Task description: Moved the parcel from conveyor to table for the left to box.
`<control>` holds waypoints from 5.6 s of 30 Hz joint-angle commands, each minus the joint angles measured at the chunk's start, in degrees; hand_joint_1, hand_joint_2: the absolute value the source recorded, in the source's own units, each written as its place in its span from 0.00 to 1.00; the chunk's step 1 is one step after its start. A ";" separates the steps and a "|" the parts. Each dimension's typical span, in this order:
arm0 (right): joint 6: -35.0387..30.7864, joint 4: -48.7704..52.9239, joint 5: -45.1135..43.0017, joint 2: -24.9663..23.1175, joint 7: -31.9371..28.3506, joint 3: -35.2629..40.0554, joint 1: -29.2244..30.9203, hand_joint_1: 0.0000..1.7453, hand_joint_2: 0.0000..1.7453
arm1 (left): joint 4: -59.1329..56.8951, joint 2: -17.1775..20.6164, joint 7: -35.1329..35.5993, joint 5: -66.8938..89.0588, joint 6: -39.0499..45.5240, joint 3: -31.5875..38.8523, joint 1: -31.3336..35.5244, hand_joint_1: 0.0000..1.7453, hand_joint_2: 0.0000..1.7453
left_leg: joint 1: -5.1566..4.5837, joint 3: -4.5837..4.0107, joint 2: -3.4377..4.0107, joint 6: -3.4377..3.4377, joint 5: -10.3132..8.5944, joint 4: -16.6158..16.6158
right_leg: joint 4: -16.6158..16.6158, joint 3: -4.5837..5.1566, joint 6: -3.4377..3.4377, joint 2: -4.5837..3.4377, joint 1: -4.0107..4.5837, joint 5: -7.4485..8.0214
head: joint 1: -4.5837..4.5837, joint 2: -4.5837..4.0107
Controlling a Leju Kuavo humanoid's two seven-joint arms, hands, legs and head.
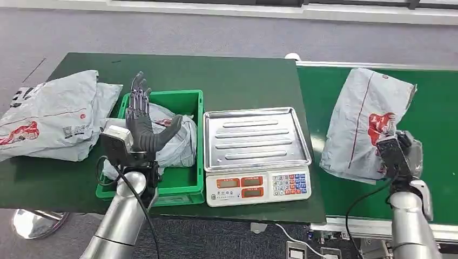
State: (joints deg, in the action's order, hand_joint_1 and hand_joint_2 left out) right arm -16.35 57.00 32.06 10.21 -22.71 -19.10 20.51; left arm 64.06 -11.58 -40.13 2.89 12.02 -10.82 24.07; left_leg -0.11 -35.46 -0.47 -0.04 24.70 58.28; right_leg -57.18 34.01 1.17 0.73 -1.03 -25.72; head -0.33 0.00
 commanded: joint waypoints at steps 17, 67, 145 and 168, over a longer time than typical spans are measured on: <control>-1.27 -1.37 -2.90 -8.47 -8.50 14.96 17.90 1.00 1.00 | -0.27 -0.10 0.13 -2.52 -3.60 -1.25 2.29 0.00 1.00 | 0.00 -0.04 1.67 0.13 0.34 0.04 | -0.14 0.32 -0.07 -1.69 0.02 0.30 | 0.02 0.00; 22.95 -39.38 13.81 -16.43 21.17 57.31 33.68 0.00 1.00 | -3.38 -1.58 0.13 -2.17 -4.14 0.42 2.57 0.00 1.00 | 0.14 -0.02 0.30 0.37 -0.38 -0.14 | -0.11 0.28 -0.26 -0.45 0.12 0.35 | -0.02 0.00; -12.43 7.13 -24.33 -14.53 -17.29 10.96 0.63 0.00 1.00 | -40.85 -4.41 4.38 6.59 -5.12 -7.43 14.62 0.00 1.00 | 0.08 -0.06 0.37 0.30 -0.24 -0.17 | -0.02 0.35 -0.26 -0.53 0.08 0.32 | -0.02 0.00; -3.78 -9.14 -28.06 -13.70 -17.29 7.82 4.76 0.00 1.00 | -45.77 -4.10 14.64 21.63 2.62 -15.62 16.74 0.00 1.00 | 0.05 -0.05 0.44 0.25 -0.28 -0.13 | -0.08 0.32 -0.21 -0.52 0.05 0.36 | -0.02 0.00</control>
State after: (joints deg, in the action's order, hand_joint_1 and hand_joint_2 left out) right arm -20.44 55.61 4.26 -3.32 -40.04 -7.65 21.38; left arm 23.85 -16.98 -26.21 24.11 14.38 -20.78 38.41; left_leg -0.11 -35.59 -0.10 0.19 24.39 58.18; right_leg -57.33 34.41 1.01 0.29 -1.03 -25.36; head -0.35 0.00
